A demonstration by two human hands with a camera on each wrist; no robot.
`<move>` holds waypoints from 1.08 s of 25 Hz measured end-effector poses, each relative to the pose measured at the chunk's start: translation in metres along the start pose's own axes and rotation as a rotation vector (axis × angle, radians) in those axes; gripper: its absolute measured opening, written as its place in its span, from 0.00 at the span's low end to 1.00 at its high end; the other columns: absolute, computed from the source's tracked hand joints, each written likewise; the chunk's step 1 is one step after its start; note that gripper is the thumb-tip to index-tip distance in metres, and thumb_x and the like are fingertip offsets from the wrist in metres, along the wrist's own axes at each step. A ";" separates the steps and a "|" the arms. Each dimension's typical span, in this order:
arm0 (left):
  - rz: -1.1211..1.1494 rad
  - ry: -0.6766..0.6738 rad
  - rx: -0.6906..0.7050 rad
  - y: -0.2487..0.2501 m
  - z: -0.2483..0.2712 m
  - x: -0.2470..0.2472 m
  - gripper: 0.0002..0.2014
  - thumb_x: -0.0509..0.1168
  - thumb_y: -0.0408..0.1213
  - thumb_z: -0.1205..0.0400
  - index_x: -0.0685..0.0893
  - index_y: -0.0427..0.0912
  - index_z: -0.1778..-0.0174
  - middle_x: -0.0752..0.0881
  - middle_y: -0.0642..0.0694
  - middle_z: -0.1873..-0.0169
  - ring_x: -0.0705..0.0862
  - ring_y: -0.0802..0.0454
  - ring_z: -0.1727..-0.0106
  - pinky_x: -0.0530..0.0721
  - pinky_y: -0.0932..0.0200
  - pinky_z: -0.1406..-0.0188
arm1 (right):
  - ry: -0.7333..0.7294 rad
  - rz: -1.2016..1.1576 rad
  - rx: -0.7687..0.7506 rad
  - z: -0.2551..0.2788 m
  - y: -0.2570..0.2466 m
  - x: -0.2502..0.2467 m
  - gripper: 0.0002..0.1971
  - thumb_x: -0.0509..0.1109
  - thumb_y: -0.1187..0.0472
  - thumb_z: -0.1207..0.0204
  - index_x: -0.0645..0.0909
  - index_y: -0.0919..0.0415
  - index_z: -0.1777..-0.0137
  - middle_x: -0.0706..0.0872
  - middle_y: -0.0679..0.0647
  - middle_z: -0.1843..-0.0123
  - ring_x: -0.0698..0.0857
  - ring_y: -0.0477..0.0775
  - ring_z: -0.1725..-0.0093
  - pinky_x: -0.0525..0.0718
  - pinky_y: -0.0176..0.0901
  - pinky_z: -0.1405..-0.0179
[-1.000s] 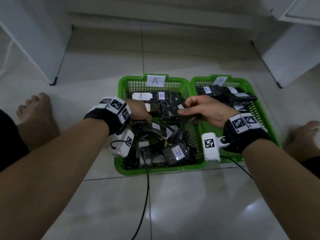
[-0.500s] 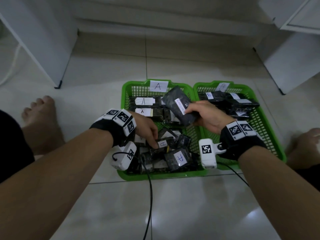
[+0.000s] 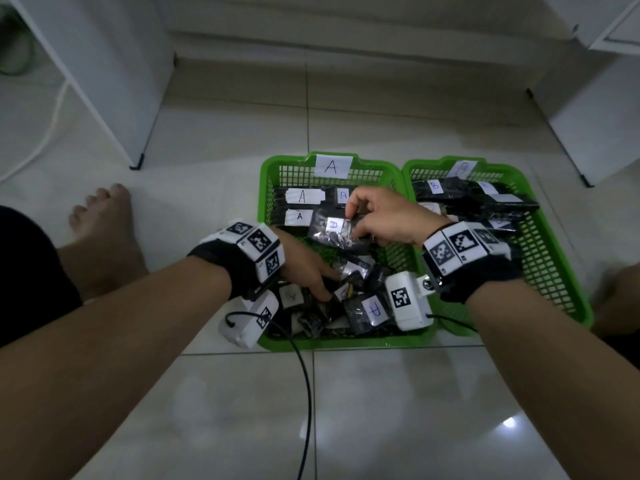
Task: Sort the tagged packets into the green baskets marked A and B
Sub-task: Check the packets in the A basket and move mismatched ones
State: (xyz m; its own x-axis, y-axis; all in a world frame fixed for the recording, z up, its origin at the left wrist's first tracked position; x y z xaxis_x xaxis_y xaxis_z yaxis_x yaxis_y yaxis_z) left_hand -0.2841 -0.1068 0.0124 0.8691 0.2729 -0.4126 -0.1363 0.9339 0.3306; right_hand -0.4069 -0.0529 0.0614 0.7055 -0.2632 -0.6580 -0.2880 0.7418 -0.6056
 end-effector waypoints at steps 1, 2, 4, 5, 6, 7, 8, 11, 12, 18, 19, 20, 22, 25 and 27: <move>0.017 0.007 0.023 -0.001 0.005 -0.004 0.31 0.58 0.52 0.12 0.58 0.54 0.13 0.59 0.48 0.14 0.58 0.48 0.14 0.56 0.49 0.17 | 0.014 -0.010 0.007 0.000 -0.001 0.000 0.15 0.78 0.72 0.27 0.80 0.56 0.46 0.84 0.54 0.51 0.85 0.53 0.61 0.83 0.42 0.73; 0.040 0.025 0.048 -0.004 0.014 -0.010 0.28 0.58 0.50 0.11 0.62 0.54 0.14 0.62 0.49 0.15 0.60 0.48 0.15 0.55 0.48 0.17 | 0.029 -0.032 0.030 -0.001 0.003 0.000 0.17 0.80 0.72 0.29 0.79 0.56 0.46 0.85 0.55 0.51 0.87 0.54 0.62 0.84 0.43 0.73; 0.183 0.121 0.102 -0.017 0.029 -0.029 0.23 0.62 0.47 0.13 0.74 0.52 0.20 0.74 0.51 0.21 0.70 0.50 0.20 0.60 0.46 0.17 | 0.043 -0.077 0.104 0.000 0.013 0.000 0.17 0.81 0.73 0.30 0.82 0.60 0.45 0.88 0.58 0.50 0.89 0.52 0.69 0.85 0.41 0.74; 0.293 0.208 0.136 -0.027 0.035 -0.042 0.19 0.65 0.45 0.15 0.82 0.50 0.27 0.82 0.50 0.28 0.78 0.51 0.26 0.69 0.46 0.20 | 0.033 -0.106 0.136 0.001 0.016 0.001 0.16 0.80 0.74 0.29 0.84 0.63 0.45 0.90 0.59 0.51 0.90 0.50 0.71 0.85 0.39 0.75; 0.387 0.333 0.172 -0.036 0.041 -0.057 0.15 0.69 0.43 0.17 0.87 0.47 0.35 0.89 0.50 0.38 0.85 0.51 0.34 0.79 0.49 0.29 | 0.011 -0.142 0.159 0.002 0.018 0.004 0.14 0.80 0.75 0.29 0.85 0.64 0.45 0.91 0.59 0.51 0.91 0.50 0.71 0.86 0.37 0.74; 0.399 0.489 0.188 -0.044 0.046 -0.072 0.12 0.73 0.43 0.20 0.89 0.46 0.42 0.91 0.50 0.46 0.88 0.50 0.41 0.84 0.54 0.40 | -0.014 -0.181 0.173 0.003 0.018 0.009 0.13 0.79 0.75 0.28 0.86 0.64 0.46 0.92 0.60 0.52 0.92 0.52 0.69 0.87 0.37 0.71; 0.307 0.637 0.191 -0.048 0.049 -0.084 0.13 0.77 0.44 0.24 0.88 0.47 0.45 0.90 0.53 0.50 0.88 0.51 0.45 0.84 0.57 0.48 | -0.044 -0.218 0.178 0.004 0.017 0.015 0.12 0.78 0.76 0.28 0.87 0.64 0.48 0.92 0.60 0.53 0.93 0.54 0.67 0.89 0.38 0.70; -0.025 0.717 0.186 -0.034 0.036 -0.082 0.29 0.83 0.50 0.35 0.84 0.52 0.38 0.84 0.58 0.46 0.82 0.57 0.46 0.81 0.57 0.47 | -0.072 -0.336 0.192 0.003 0.015 0.029 0.11 0.77 0.78 0.27 0.87 0.64 0.51 0.92 0.62 0.55 0.93 0.60 0.62 0.92 0.43 0.66; -0.077 0.700 0.184 -0.028 0.030 -0.078 0.31 0.84 0.49 0.36 0.83 0.52 0.37 0.84 0.57 0.45 0.81 0.57 0.47 0.81 0.57 0.46 | -0.062 -0.378 0.202 0.001 0.018 0.031 0.10 0.77 0.78 0.27 0.87 0.64 0.51 0.91 0.62 0.54 0.92 0.63 0.58 0.93 0.44 0.64; -0.046 0.801 0.175 -0.041 0.030 -0.082 0.24 0.81 0.43 0.32 0.84 0.47 0.41 0.83 0.53 0.53 0.82 0.51 0.51 0.79 0.56 0.53 | -0.100 -0.770 0.134 0.003 0.010 0.038 0.06 0.76 0.74 0.26 0.86 0.68 0.51 0.92 0.62 0.51 0.92 0.58 0.52 0.92 0.43 0.53; 0.069 0.837 0.184 -0.052 0.039 -0.089 0.18 0.80 0.40 0.30 0.86 0.47 0.46 0.84 0.53 0.55 0.82 0.51 0.52 0.78 0.55 0.54 | -0.130 -0.869 0.125 0.004 0.007 0.038 0.05 0.74 0.72 0.23 0.86 0.69 0.48 0.92 0.64 0.48 0.92 0.61 0.48 0.92 0.47 0.47; 0.195 0.881 0.191 -0.064 0.049 -0.097 0.13 0.80 0.38 0.28 0.87 0.48 0.50 0.85 0.53 0.56 0.83 0.52 0.52 0.79 0.54 0.54 | -0.151 -0.954 0.148 0.002 0.008 0.038 0.07 0.70 0.70 0.21 0.85 0.71 0.46 0.92 0.67 0.45 0.92 0.64 0.45 0.91 0.51 0.44; 0.377 1.008 0.161 -0.089 0.067 -0.112 0.10 0.78 0.39 0.26 0.87 0.49 0.51 0.86 0.52 0.56 0.84 0.53 0.53 0.79 0.54 0.53 | -0.151 -0.892 0.204 -0.002 0.013 0.042 0.12 0.63 0.69 0.20 0.84 0.75 0.43 0.91 0.71 0.43 0.93 0.67 0.46 0.91 0.54 0.44; 0.476 1.095 0.053 -0.112 0.067 -0.115 0.10 0.76 0.40 0.22 0.85 0.45 0.48 0.84 0.52 0.59 0.81 0.56 0.60 0.75 0.59 0.55 | -0.182 -0.036 -0.007 -0.002 -0.014 0.068 0.13 0.69 0.66 0.19 0.88 0.65 0.37 0.90 0.58 0.41 0.91 0.55 0.46 0.89 0.42 0.48; 0.539 1.051 0.065 -0.116 0.054 -0.107 0.08 0.74 0.38 0.20 0.85 0.43 0.47 0.87 0.50 0.56 0.85 0.54 0.57 0.81 0.56 0.53 | -0.308 0.471 -0.159 0.004 -0.032 0.111 0.31 0.76 0.57 0.23 0.75 0.60 0.20 0.78 0.59 0.23 0.79 0.59 0.26 0.81 0.47 0.33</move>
State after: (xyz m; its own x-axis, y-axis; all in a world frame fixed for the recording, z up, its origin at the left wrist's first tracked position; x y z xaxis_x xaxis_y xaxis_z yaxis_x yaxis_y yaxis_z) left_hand -0.3359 -0.2564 0.0641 -0.1151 0.7122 -0.6924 -0.3143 0.6352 0.7055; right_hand -0.3169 -0.1039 0.0094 0.6268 0.2812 -0.7267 -0.6929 0.6279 -0.3546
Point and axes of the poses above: each hand's wrist, its own z-axis away from the middle knuckle, its own x-axis out of the palm, y = z × x, the point moved 9 cm from there along -z, towards the middle knuckle
